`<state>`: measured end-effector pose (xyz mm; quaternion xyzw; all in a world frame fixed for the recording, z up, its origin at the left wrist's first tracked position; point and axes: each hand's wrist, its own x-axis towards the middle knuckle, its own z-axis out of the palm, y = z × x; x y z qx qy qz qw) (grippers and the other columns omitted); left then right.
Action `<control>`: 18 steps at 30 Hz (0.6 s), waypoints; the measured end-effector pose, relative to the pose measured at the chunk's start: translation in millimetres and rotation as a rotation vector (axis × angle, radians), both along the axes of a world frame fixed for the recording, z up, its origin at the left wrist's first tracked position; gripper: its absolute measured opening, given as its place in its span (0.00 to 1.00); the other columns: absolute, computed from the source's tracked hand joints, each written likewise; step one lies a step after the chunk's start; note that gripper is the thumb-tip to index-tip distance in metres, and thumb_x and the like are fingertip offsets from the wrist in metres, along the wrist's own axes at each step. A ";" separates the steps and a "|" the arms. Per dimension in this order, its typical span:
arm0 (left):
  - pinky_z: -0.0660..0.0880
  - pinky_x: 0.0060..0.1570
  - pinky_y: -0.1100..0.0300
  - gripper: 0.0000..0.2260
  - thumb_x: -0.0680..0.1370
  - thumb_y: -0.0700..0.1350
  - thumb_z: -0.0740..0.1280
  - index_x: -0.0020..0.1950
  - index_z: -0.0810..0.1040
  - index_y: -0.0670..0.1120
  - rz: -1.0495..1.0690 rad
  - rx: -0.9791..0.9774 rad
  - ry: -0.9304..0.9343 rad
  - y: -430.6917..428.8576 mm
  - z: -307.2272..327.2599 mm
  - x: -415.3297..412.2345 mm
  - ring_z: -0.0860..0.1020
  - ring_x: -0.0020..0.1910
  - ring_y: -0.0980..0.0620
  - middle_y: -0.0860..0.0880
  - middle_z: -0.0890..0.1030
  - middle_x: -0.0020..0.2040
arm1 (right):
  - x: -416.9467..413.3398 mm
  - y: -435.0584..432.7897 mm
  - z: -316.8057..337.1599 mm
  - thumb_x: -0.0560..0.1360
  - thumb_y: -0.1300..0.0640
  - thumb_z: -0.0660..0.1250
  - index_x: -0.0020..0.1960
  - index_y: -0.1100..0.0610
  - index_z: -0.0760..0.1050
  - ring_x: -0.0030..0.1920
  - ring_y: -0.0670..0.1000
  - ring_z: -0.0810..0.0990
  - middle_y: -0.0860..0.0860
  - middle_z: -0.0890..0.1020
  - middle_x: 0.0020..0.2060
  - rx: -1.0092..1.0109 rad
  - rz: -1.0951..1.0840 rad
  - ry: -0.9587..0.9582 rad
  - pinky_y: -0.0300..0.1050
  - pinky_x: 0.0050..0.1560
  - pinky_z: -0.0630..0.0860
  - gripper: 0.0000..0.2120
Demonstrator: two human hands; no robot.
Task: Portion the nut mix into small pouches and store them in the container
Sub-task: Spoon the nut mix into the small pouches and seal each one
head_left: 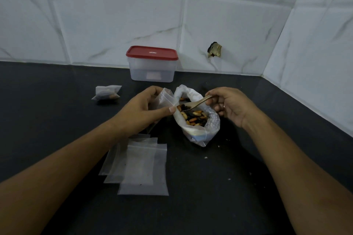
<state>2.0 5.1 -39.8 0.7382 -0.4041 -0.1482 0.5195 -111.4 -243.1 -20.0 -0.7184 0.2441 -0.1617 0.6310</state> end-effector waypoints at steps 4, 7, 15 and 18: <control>0.81 0.59 0.47 0.26 0.71 0.58 0.74 0.67 0.74 0.56 0.002 0.006 -0.003 -0.6 0.6 -1.0 0.83 0.58 0.55 0.55 0.83 0.60 | 1.5 1.3 -2.7 0.80 0.59 0.66 0.51 0.60 0.83 0.28 0.45 0.72 0.55 0.86 0.38 -0.061 0.038 -0.012 0.38 0.29 0.67 0.08; 0.81 0.60 0.49 0.25 0.71 0.58 0.74 0.66 0.74 0.56 0.004 0.002 -0.003 -1.2 1.0 -1.0 0.82 0.58 0.56 0.55 0.83 0.60 | 3.0 0.0 -2.6 0.81 0.58 0.66 0.51 0.59 0.84 0.28 0.45 0.72 0.54 0.86 0.39 -0.020 0.050 -0.016 0.38 0.30 0.67 0.08; 0.80 0.61 0.50 0.25 0.71 0.58 0.74 0.67 0.74 0.57 0.007 0.009 0.000 -0.5 1.4 -0.5 0.82 0.59 0.57 0.56 0.83 0.60 | 2.7 0.9 -3.5 0.81 0.57 0.67 0.53 0.59 0.84 0.28 0.44 0.71 0.54 0.87 0.40 -0.002 0.049 -0.019 0.38 0.30 0.67 0.09; 0.80 0.61 0.50 0.26 0.70 0.58 0.74 0.67 0.74 0.56 0.006 0.003 0.000 -0.8 1.9 -2.0 0.82 0.59 0.57 0.56 0.83 0.60 | 2.8 -0.1 -2.4 0.81 0.56 0.67 0.52 0.58 0.84 0.28 0.45 0.71 0.53 0.86 0.39 0.057 0.034 -0.017 0.38 0.30 0.67 0.08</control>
